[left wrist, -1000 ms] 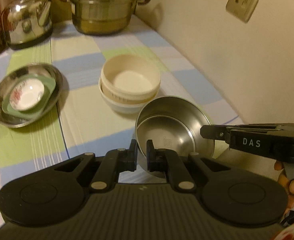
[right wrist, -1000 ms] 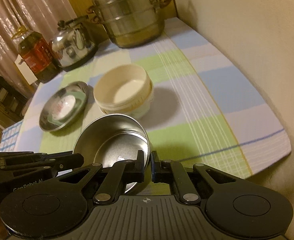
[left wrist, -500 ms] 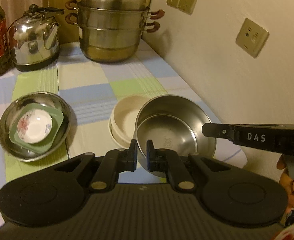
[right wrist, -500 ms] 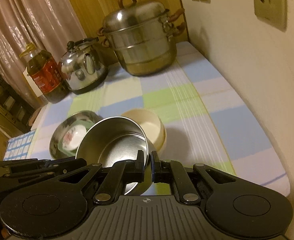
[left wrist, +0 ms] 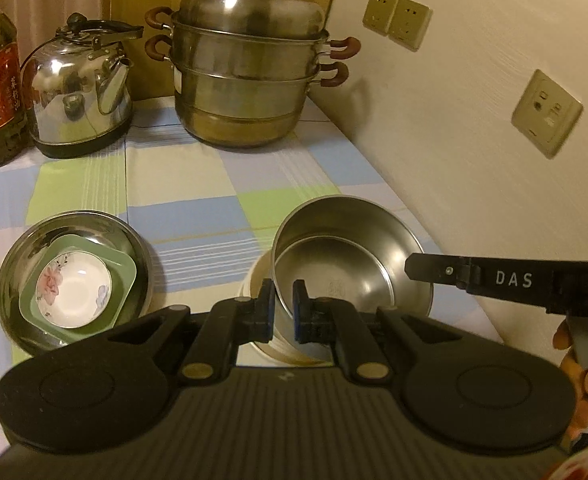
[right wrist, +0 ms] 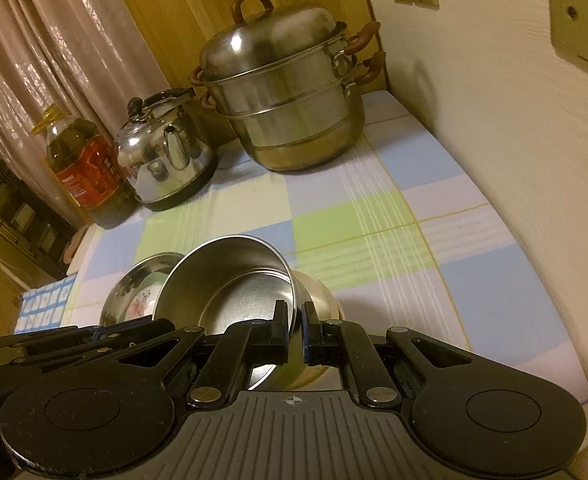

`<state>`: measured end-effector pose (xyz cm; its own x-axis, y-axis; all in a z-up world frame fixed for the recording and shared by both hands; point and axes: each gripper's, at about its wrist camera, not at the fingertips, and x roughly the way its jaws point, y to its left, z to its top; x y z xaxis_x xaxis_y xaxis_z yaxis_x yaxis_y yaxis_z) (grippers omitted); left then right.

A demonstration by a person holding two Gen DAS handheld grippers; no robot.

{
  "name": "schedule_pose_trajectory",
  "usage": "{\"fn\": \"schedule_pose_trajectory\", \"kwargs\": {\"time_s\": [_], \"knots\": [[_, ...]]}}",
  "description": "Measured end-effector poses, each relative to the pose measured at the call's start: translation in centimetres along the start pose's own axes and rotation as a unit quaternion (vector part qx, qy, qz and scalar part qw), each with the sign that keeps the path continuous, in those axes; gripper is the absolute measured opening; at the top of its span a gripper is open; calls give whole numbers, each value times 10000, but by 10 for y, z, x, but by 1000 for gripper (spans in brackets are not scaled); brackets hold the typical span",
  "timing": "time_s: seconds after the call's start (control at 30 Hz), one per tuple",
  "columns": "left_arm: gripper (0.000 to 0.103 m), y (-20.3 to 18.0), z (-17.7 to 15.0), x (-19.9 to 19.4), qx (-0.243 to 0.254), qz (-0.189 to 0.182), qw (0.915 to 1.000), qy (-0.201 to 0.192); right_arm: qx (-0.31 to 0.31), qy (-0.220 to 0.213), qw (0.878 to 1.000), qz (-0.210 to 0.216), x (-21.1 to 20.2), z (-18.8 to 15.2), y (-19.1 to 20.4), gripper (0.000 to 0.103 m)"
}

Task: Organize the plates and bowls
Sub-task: 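Carry the steel bowl with the right gripper onto the cream bowl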

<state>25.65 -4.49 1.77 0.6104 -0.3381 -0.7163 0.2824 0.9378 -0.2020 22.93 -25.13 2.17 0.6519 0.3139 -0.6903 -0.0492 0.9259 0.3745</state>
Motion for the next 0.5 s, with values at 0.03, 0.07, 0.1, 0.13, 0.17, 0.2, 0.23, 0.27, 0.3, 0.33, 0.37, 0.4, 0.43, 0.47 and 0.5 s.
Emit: {"fn": "schedule_pose_trajectory", "kwargs": {"time_s": [0.03, 0.07, 0.1, 0.13, 0.17, 0.2, 0.23, 0.27, 0.3, 0.33, 0.37, 0.4, 0.43, 0.47, 0.5], "knots": [[7, 1, 1, 3, -18, 14, 10000, 20, 7, 18, 10000, -4, 3, 1, -1, 7], [7, 2, 2, 6, -34, 26, 10000, 36, 23, 35, 10000, 0, 6, 2, -2, 7], [7, 3, 2, 9, -43, 34, 10000, 48, 33, 53, 10000, 6, 8, 2, -3, 7], [7, 3, 2, 12, -59, 40, 10000, 63, 49, 75, 10000, 10, 12, 2, -4, 7], [7, 4, 2, 14, -69, 45, 9999, 80, 66, 84, 9999, 13, 14, 2, -5, 7], [7, 5, 2, 17, -72, 48, 9999, 89, 76, 92, 9999, 15, 16, 2, -6, 7], [7, 5, 2, 19, -74, 55, 9999, 102, 83, 96, 9999, 14, 18, 2, -8, 7], [7, 5, 2, 21, -73, 62, 9999, 116, 90, 103, 9999, 14, 19, 2, -8, 7], [7, 5, 2, 24, -72, 66, 9999, 128, 99, 111, 9999, 11, 21, 3, -10, 7], [7, 5, 1, 26, -72, 73, 9999, 135, 115, 115, 9999, 5, 23, 3, -11, 7], [7, 5, 1, 28, -74, 83, 9998, 149, 129, 116, 9998, 8, 25, 3, -12, 6], [7, 6, 1, 30, -78, 89, 9998, 162, 147, 128, 9998, 16, 27, 3, -13, 7], [7, 6, 1, 32, -93, 92, 9998, 181, 179, 141, 9997, 26, 29, 2, -15, 7], [7, 7, 0, 34, -108, 95, 9997, 202, 201, 160, 9997, 32, 31, 2, -16, 7], [7, 8, 0, 36, -123, 99, 9996, 217, 218, 180, 9996, 39, 32, 1, -17, 7]]}}
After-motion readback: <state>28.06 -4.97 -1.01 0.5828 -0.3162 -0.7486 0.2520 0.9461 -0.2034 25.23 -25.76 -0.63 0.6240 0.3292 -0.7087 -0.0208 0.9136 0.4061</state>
